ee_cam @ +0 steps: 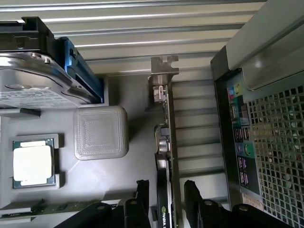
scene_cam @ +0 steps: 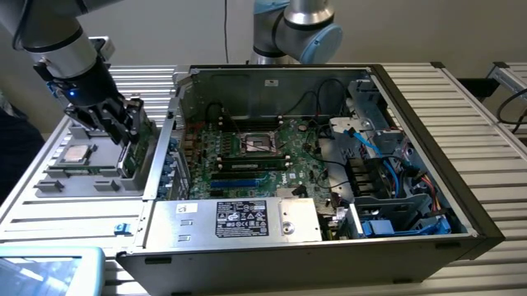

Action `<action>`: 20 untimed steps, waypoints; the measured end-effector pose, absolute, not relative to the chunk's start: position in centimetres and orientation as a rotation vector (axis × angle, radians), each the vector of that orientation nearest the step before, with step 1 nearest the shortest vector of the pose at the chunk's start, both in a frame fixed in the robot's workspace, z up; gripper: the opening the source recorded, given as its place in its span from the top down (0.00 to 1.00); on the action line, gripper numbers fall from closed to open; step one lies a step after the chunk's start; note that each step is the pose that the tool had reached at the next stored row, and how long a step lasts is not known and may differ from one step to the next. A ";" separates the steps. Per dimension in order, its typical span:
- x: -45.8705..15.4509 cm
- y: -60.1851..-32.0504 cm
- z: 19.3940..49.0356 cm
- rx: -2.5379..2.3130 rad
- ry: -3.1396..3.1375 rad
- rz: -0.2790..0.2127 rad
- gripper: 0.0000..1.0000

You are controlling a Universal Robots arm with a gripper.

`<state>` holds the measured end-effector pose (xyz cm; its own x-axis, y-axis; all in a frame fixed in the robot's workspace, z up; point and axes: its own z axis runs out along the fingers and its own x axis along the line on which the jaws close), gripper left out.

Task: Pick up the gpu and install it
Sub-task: 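Pick up the gpu and move the gpu toward the slot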

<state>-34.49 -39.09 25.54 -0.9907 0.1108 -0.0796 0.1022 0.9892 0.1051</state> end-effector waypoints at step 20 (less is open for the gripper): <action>-34.5 -39.2 23.2 0.114 3.040 0.179 0.56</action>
